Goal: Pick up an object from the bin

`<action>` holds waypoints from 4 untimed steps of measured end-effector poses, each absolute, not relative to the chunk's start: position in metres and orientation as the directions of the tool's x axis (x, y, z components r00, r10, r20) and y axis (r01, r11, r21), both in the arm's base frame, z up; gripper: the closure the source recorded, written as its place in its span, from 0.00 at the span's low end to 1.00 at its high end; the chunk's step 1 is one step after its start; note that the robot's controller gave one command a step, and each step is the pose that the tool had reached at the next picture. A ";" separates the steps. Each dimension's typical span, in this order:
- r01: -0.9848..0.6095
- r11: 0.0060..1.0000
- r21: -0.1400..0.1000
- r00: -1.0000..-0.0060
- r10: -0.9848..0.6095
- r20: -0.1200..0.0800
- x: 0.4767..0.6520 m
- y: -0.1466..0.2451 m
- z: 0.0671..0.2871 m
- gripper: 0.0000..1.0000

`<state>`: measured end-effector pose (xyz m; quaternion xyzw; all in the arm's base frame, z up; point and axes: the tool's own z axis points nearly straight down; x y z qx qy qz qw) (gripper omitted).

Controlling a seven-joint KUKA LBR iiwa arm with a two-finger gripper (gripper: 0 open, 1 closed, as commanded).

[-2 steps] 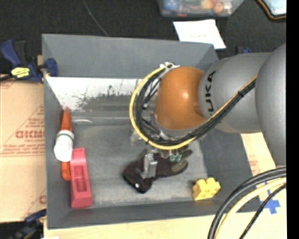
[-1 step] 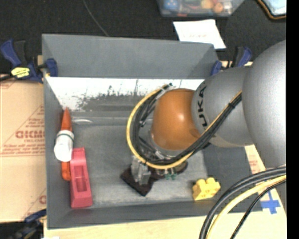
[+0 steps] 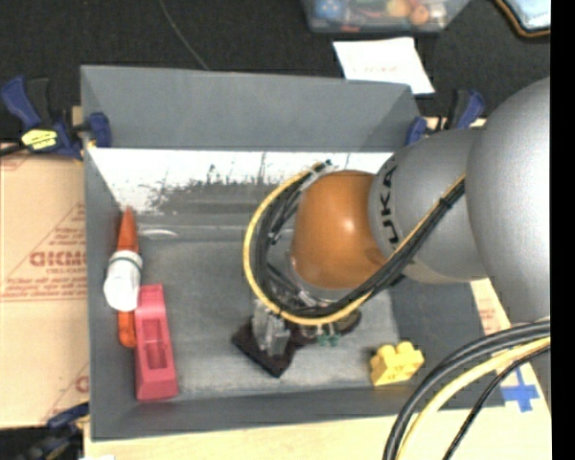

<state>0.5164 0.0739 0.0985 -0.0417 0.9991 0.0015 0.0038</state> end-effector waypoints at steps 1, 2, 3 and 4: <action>-0.072 0.997 0.002 -0.997 -0.071 -0.010 0.509 0.024 0.082 1.00; -0.093 0.996 0.005 -0.996 -0.093 -0.015 0.502 0.062 0.072 1.00; -0.092 0.996 0.005 -0.996 -0.092 -0.015 0.502 0.062 0.072 1.00; -0.355 0.935 -0.001 -0.935 -0.355 -0.021 0.501 0.054 0.143 0.00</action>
Offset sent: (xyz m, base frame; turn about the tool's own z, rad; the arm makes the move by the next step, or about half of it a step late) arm -0.0164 -0.0114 -0.0285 -0.0088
